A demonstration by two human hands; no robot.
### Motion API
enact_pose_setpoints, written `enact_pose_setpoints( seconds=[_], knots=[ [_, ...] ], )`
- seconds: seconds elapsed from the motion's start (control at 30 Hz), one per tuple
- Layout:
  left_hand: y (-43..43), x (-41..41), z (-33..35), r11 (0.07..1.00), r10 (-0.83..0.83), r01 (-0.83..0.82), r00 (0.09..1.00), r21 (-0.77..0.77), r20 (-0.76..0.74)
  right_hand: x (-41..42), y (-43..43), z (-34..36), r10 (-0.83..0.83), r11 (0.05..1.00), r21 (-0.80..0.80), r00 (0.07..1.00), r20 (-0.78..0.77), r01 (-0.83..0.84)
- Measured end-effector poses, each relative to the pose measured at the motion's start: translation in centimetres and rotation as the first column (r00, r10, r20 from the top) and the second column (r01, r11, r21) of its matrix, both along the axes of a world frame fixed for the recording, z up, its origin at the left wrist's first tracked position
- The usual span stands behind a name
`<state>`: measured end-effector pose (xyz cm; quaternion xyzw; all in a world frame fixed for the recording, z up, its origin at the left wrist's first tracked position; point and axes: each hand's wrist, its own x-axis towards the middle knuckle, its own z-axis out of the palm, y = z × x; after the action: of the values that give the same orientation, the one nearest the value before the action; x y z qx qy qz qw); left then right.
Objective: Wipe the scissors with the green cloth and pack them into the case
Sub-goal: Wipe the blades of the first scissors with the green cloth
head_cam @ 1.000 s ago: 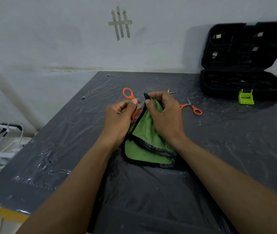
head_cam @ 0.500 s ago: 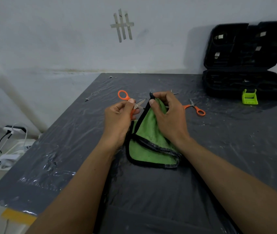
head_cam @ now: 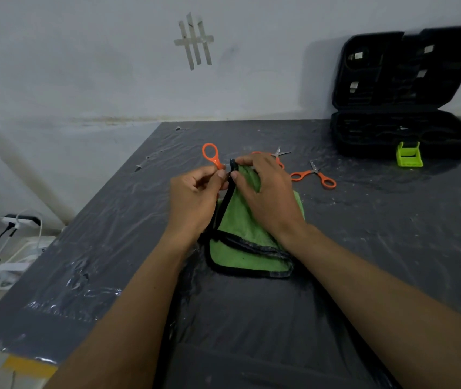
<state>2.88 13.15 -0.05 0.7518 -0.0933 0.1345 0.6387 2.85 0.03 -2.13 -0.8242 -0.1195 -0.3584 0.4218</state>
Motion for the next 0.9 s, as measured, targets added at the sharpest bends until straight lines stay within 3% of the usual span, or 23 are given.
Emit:
enact_pose_setpoints(
  seconds=[0.27, 0.4, 0.5, 0.7, 0.9],
  knots=[
    [0.0, -0.1, 0.1, 1.0, -0.004, 0.004, 1.0, 0.002, -0.019, -0.6, -0.1, 0.8, 0.004, 0.993, 0.116, 0.998, -0.06, 0.003],
    [0.2, 0.1, 0.2, 0.998, 0.025, -0.027, 0.999, -0.057, -0.029, 0.0, -0.8, 0.6, -0.012, 0.954, 0.293, 0.984, -0.18, 0.065],
    [0.2, 0.2, 0.2, 0.994, 0.052, -0.055, 0.998, -0.094, -0.036, 0.2, -1.2, 0.4, 0.069, 0.901, 0.432, 0.972, -0.224, 0.036],
    [0.0, 0.5, 0.1, 0.985, 0.077, -0.086, 0.995, -0.15, -0.065, 0.4, -0.9, 0.5, 0.295, 0.821, 0.563, 0.916, -0.273, -0.096],
    [-0.5, 0.3, -0.4, 0.997, 0.041, -0.038, 0.998, -0.073, 0.037, 0.6, -0.7, 0.6, 0.43, 0.751, 0.643, 0.852, -0.298, -0.154]
  ],
)
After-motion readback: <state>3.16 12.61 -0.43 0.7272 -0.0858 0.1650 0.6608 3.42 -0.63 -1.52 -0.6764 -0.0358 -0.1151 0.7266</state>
